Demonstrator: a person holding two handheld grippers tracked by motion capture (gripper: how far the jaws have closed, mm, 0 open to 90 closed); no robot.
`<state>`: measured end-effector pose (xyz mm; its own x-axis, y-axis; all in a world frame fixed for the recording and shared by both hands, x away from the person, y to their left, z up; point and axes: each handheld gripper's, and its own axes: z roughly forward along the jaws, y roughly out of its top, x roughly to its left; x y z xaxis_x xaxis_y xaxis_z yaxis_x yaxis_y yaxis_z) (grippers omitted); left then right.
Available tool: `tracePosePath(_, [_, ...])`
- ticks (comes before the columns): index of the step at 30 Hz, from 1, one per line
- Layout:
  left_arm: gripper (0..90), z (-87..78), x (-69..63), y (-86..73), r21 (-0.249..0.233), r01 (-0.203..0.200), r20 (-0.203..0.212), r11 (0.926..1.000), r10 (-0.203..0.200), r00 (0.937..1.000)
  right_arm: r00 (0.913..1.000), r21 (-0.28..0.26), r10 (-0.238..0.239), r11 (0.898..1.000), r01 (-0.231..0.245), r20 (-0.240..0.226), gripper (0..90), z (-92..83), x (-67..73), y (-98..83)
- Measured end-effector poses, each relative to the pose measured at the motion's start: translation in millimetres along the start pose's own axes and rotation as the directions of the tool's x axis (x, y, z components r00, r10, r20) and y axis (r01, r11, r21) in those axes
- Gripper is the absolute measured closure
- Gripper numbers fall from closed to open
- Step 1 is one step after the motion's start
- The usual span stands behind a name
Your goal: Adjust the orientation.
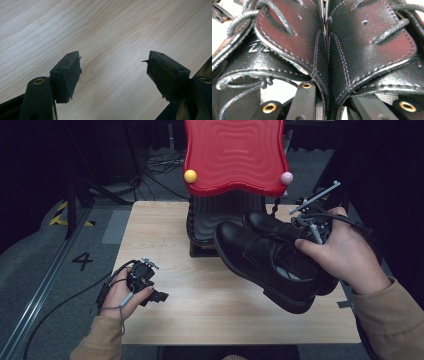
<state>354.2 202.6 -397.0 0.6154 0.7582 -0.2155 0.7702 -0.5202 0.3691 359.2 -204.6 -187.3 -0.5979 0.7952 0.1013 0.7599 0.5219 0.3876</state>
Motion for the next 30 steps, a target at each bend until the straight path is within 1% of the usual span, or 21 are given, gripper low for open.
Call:
tracePosePath(2, [27.6,-0.5,0.3,-0.2,-0.002,0.0,-0.001,1.0,0.0,1.0,1.0,-0.001,0.0,1.0,0.0,0.001,81.5,-2.6,0.0,1.1])
tracePosePath(5, [27.6,-1.5,0.7,-0.4,-0.007,0.003,0.004,1.0,-0.003,1.0,1.0,-0.008,0.002,1.0,-0.002,0.003,81.5,-16.1,-0.1,6.7])
tracePosePath(6, [27.6,-1.5,0.7,-0.4,-0.007,0.003,0.004,1.0,-0.003,1.0,1.0,-0.008,0.002,1.0,-0.002,0.003,81.5,-16.1,-0.1,6.7])
tracePosePath(8, [27.6,-1.1,1.3,-0.3,-0.005,0.001,0.005,1.0,-0.001,1.0,1.0,-0.017,0.002,1.0,-0.002,-0.003,81.5,-31.3,0.4,13.8])
tracePosePath(10, [27.6,-1.0,2.0,-0.3,-0.006,0.003,0.008,1.0,-0.003,1.0,1.0,-0.019,0.0,1.0,0.0,-0.006,81.5,-40.8,1.1,18.4])
tracePosePath(15, [27.6,-2.7,3.3,-0.6,-0.016,0.002,0.009,0.9999,-0.002,1.0,0.9997,-0.006,0.006,1.0,-0.006,-0.022,81.5,-52.3,2.4,25.2])
tracePosePath(20, [27.6,-2.3,4.0,-0.9,-0.016,0.008,0.014,0.9998,-0.008,0.9999,0.9999,0.011,0.002,1.0,-0.001,-0.015,81.5,-60.5,6.8,27.0])
tracePosePath(24, [27.6,-2.3,4.8,-1.0,-0.016,0.01,0.015,0.9998,-0.009,0.9998,0.9993,0.029,0.012,1.0,-0.011,-0.036,81.6,-73.9,7.1,33.7])
tracePosePath(27, [27.6,-2.9,5.2,-1.0,-0.018,0.009,0.017,0.9998,-0.009,0.9998,0.9992,0.041,0.023,0.999,-0.021,-0.031,81.6,-86.4,6.5,42.2])
tracePosePath(30, [27.6,-3.4,5.8,-1.2,-0.02,0.01,0.017,0.9998,-0.009,0.9998,0.999,0.031,0.038,0.999,-0.038,-0.021,81.6,-99.2,5.1,50.9])
